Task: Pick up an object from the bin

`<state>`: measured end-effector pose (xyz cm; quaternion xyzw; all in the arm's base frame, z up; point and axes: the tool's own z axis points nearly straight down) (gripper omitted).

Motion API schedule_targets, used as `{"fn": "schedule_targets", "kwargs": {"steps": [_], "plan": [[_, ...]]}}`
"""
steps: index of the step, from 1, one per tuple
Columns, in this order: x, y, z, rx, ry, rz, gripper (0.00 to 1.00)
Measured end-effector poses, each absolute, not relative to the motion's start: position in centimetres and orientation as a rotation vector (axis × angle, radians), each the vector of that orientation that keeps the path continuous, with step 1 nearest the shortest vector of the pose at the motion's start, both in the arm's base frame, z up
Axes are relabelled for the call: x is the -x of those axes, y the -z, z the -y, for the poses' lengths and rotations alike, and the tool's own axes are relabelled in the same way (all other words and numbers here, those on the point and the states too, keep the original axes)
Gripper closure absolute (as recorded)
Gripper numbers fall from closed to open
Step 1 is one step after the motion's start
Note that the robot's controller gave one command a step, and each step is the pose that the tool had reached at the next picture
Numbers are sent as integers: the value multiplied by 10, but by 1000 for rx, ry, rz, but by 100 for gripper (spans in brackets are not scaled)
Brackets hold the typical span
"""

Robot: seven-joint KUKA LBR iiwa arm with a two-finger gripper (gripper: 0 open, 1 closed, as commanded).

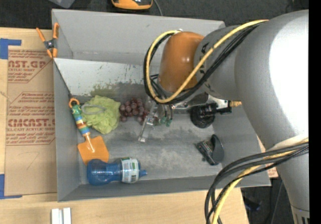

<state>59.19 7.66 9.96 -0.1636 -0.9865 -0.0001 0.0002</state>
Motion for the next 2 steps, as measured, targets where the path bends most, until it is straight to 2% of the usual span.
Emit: {"fn": "schedule_targets", "kwargs": {"steps": [1,2], "plan": [[-590,-73,-90,697,8,3087,0],[-588,-74,-92,695,8,3081,100]]}}
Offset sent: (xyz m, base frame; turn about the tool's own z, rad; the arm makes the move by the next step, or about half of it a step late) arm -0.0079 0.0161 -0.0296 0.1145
